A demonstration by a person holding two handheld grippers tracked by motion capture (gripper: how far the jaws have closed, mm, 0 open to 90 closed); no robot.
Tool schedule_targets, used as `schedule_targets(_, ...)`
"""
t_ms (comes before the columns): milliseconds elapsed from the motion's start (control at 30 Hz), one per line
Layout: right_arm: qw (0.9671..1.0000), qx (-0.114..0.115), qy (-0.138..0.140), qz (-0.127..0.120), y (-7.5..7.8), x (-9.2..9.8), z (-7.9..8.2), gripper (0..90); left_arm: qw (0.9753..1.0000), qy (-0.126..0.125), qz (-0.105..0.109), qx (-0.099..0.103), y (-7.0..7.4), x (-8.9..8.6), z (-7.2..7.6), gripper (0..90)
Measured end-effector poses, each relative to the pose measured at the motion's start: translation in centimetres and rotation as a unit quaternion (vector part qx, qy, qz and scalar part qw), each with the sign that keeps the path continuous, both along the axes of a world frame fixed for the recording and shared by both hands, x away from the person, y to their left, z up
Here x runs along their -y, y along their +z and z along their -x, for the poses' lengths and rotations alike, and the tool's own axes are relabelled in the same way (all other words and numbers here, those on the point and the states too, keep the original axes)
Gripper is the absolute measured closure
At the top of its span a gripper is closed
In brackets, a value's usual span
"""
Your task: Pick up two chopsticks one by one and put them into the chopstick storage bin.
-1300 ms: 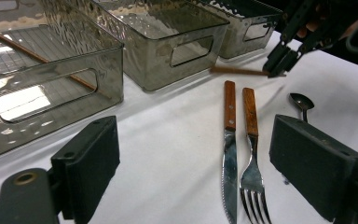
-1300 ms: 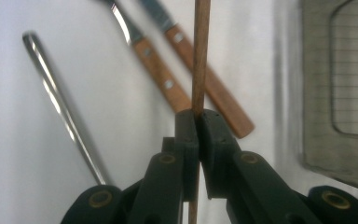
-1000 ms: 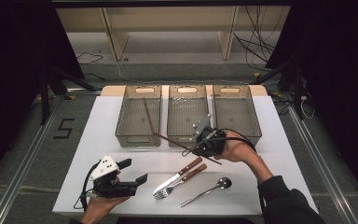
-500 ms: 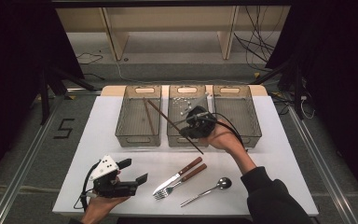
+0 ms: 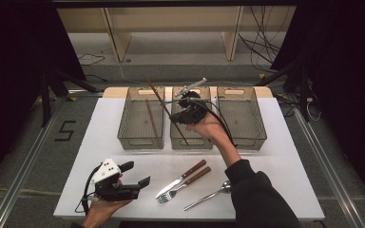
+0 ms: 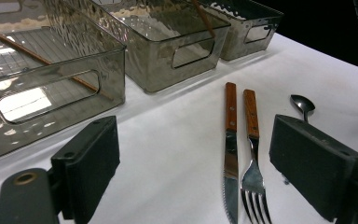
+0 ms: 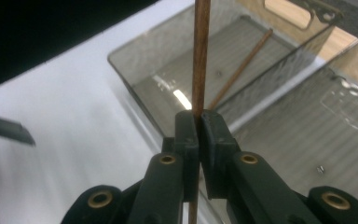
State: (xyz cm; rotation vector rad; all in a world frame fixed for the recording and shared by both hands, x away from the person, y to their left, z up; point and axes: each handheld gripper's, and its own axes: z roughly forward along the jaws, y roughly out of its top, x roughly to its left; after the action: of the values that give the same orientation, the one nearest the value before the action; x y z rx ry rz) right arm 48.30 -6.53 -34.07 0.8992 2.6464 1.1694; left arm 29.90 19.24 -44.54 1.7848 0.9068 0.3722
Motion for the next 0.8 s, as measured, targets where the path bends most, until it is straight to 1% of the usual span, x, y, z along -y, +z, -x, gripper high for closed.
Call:
schedule_targets(133, 0.9999, 0.001, -0.005, -0.012, 0.2, -1.4, -0.5, 86.4, 1.0, 0.001, 0.002, 0.0, 0.0, 0.0, 0.0, 15.6)
schedule_targets(233, 0.9996, -0.007, -0.008, -0.025, 0.2, -2.4, -0.9, 86.4, 1.0, -0.001, 0.003, 0.001, 0.1, 0.0, 0.0, 15.6)
schedule_targets(333, 0.9996, -0.004, -0.01, -0.025, 0.2, -3.3, -1.4, 86.3, 1.0, -0.002, 0.0, 0.005, 0.1, -0.1, 0.0, 15.6)
schedule_targets(400, 0.9995, -0.005, -0.015, -0.028, 0.2, -3.9, -1.6, 86.3, 1.0, -0.001, 0.004, 0.004, 0.1, -0.1, 0.0, 15.6)
schedule_targets(500, 0.9992, -0.005, -0.019, -0.034, 0.1, -4.6, -2.1, 86.3, 1.0, -0.001, 0.004, 0.005, 0.2, -0.1, 0.0, 15.6)
schedule_targets(600, 0.999, -0.006, -0.026, -0.036, -0.1, -5.1, -2.4, 86.3, 1.0, -0.001, 0.006, 0.005, 0.2, -0.1, 0.0, 15.6)
schedule_targets(700, 0.9981, -0.015, -0.031, -0.051, -0.3, -5.4, -2.8, 86.3, 1.0, -0.002, 0.005, 0.005, 0.2, -0.2, 0.0, 15.6)
schedule_targets(800, 0.9978, -0.016, -0.038, -0.052, -0.4, -5.6, -3.2, 86.3, 1.0, -0.002, 0.005, 0.005, 0.2, -0.2, 0.0, 15.6)
